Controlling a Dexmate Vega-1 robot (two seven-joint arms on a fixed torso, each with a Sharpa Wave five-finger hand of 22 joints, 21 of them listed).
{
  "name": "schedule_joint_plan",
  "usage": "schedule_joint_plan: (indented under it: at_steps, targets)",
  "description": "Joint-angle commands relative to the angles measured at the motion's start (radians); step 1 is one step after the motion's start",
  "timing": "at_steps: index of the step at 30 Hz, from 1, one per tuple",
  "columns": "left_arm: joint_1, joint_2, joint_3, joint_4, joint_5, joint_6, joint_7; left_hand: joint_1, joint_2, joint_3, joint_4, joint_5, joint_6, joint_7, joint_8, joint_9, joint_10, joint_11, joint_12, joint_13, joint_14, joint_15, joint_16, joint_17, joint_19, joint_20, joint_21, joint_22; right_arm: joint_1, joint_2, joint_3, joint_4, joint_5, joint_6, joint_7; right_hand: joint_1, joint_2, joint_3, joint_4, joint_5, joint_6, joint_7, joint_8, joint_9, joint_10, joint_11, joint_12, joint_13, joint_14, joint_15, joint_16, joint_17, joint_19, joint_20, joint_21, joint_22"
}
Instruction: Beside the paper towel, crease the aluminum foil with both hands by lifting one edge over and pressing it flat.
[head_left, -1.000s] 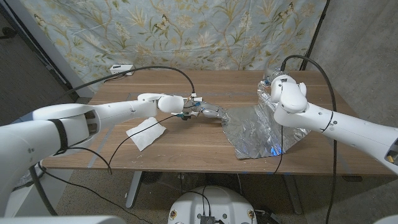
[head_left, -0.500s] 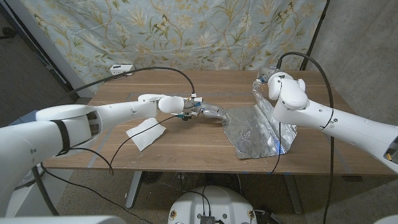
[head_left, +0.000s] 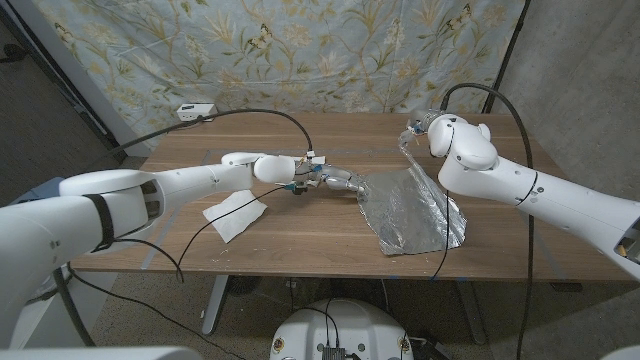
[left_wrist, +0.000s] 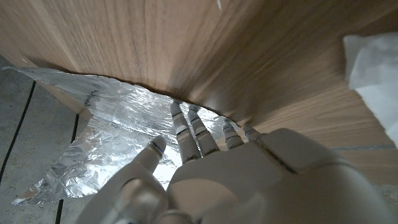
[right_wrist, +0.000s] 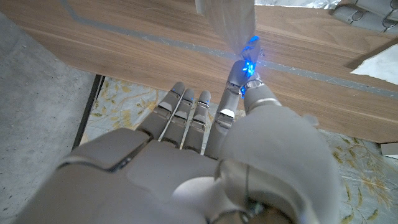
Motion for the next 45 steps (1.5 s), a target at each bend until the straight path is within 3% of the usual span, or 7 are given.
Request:
schedule_joint_plan:
  at_steps: [1,15,28,45]
  targets:
    - [0.009,0.013,-0.003,-0.02,-0.003,0.015,-0.002,0.011,-0.002,0.003,-0.006,-0.005,0.006,0.006,0.007,0.006,0.009,0.013,0.008,0.005,0.008,0.003,-0.001,0.001,-0.101,0.008,0.0,0.002,-0.025,0.013,0.041,0.005,0.087,0.016,-0.032,0.013,-0.002,-0.005,0.002,-0.003,0.001,0.005,-0.003,0.003,-0.001,0.007,-0.003,0.002,0.006,0.007,-0.005,0.002,0.006,0.005,0.004,0.004]
    - [0.016,0.026,-0.003,-0.045,-0.007,0.032,-0.001,0.017,0.001,0.007,-0.011,-0.005,0.003,0.005,0.006,0.006,0.007,0.014,0.008,0.005,0.009,0.002,-0.001,0.001,-0.098,0.01,0.001,0.002,-0.041,0.034,0.073,0.02,0.181,0.024,-0.081,0.016,0.001,-0.007,0.002,-0.003,0.0,0.005,-0.004,0.005,0.001,0.011,-0.001,0.002,0.009,0.009,-0.004,0.003,0.009,0.006,0.006,0.004]
    - [0.017,0.008,-0.006,-0.02,-0.015,0.018,-0.005,0.024,0.004,0.012,-0.017,-0.005,0.004,0.004,0.007,0.006,0.007,0.016,0.008,0.005,0.009,0.003,-0.001,0.0,-0.094,0.011,0.001,0.002,-0.079,0.043,0.167,0.051,0.333,0.085,-0.103,0.019,0.004,-0.01,0.003,-0.004,-0.003,0.009,-0.005,0.007,0.0,0.015,-0.001,0.003,0.011,0.013,-0.004,0.004,0.011,0.011,0.007,0.004]
    - [0.021,-0.011,-0.007,-0.002,-0.016,0.012,-0.011,0.032,0.006,0.016,-0.025,-0.004,-0.001,0.006,0.005,0.007,0.003,0.017,0.008,0.005,0.01,0.003,-0.001,0.0,-0.091,0.014,0.001,0.002,-0.115,0.052,0.242,0.073,0.476,0.132,-0.138,0.019,0.008,-0.017,0.006,-0.006,-0.034,0.026,-0.016,0.013,-0.002,0.03,-0.001,0.003,0.018,0.025,-0.001,0.005,0.022,0.021,0.011,0.005]
